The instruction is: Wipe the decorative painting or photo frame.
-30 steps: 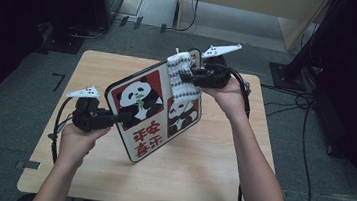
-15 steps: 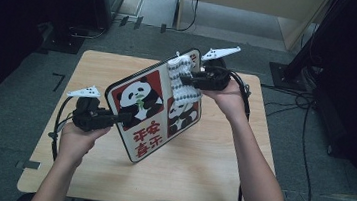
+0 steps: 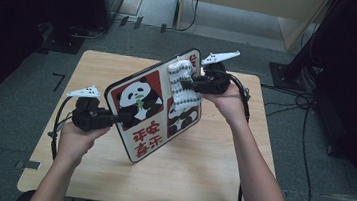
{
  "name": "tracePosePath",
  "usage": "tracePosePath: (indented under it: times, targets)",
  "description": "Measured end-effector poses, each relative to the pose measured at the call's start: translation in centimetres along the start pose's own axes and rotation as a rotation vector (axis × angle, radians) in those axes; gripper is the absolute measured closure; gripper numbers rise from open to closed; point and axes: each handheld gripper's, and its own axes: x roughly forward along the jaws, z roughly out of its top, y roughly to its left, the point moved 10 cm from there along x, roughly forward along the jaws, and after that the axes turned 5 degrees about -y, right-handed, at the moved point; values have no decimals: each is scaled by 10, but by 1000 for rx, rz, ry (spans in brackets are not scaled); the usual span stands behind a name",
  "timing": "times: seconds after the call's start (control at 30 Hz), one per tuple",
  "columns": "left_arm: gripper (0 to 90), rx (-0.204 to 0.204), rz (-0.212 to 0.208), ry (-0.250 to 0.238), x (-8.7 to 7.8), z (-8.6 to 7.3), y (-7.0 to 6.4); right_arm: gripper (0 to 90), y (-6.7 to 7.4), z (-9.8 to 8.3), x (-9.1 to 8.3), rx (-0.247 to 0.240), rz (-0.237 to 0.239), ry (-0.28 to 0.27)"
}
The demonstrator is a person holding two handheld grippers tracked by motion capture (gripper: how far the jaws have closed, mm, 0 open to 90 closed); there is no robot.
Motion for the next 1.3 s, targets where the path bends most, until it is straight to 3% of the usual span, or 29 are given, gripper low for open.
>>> tracePosePath:
  times: [1.3]
  targets:
    - [773,5,-14,7,0,0,-1,736,1,-49,14,43,4,60]
